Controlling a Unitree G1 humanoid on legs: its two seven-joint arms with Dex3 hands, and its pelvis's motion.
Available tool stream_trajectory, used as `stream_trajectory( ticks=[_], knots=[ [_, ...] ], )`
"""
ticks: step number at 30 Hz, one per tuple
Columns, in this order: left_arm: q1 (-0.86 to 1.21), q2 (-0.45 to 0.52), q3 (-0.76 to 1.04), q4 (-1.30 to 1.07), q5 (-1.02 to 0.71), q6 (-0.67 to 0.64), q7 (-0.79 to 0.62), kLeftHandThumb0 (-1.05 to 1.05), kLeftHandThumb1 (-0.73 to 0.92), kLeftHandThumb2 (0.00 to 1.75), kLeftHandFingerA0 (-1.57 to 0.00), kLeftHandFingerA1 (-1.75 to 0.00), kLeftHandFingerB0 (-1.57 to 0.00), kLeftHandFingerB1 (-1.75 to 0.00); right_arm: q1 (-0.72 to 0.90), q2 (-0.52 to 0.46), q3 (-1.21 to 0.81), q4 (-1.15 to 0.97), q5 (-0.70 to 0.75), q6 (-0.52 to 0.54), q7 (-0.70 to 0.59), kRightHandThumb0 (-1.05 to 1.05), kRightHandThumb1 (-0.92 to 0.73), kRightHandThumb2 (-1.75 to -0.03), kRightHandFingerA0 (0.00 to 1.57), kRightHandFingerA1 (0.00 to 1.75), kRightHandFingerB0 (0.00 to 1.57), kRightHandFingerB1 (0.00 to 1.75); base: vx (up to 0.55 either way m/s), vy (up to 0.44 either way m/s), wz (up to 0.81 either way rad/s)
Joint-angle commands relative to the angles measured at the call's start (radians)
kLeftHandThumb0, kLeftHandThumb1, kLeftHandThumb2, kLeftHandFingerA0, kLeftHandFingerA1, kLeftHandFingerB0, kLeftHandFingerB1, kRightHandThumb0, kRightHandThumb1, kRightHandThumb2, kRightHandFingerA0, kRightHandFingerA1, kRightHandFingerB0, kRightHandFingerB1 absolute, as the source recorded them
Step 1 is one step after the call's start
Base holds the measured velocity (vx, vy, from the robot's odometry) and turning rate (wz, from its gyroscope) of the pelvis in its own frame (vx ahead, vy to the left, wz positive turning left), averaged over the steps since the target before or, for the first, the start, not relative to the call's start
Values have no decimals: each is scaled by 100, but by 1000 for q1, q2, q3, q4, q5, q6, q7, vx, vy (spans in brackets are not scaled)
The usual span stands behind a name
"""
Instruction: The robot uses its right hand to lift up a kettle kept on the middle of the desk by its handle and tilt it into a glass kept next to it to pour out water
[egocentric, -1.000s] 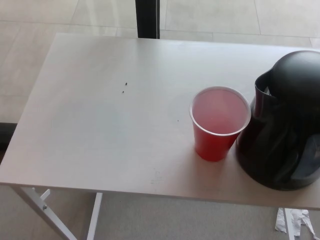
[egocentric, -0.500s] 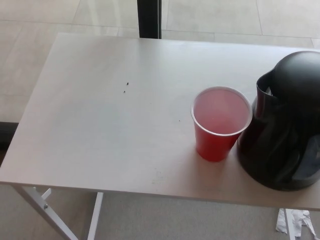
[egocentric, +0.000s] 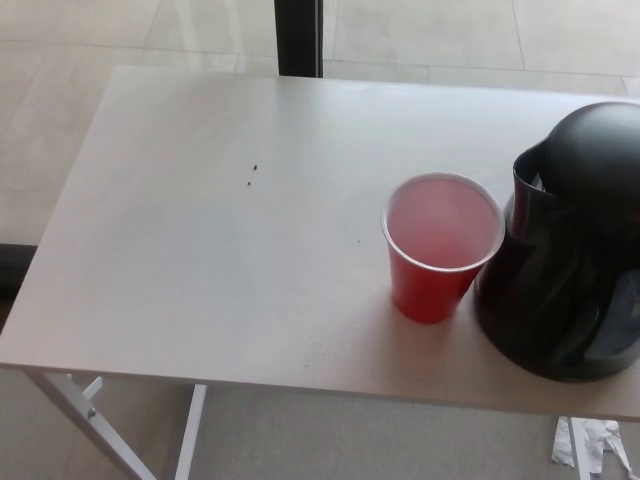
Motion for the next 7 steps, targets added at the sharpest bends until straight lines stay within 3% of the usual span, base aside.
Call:
stream_trajectory(
  ticks=[1, 7],
  knots=[
    [1, 4, 5, 6, -8, -22, 0, -105, 73, 98, -69, -62, -51, -81, 7, -22, -4, 2, 15, 8, -1, -85, -43, -68, 0, 0, 0, 0, 0, 0, 0],
    [1, 5, 5, 6, -8, -22, 0, -105, 73, 98, -69, -62, -51, -81, 8, -23, -3, 2, 17, 7, -2, -85, -43, -68, 0, 0, 0, 0, 0, 0, 0]
  ],
)
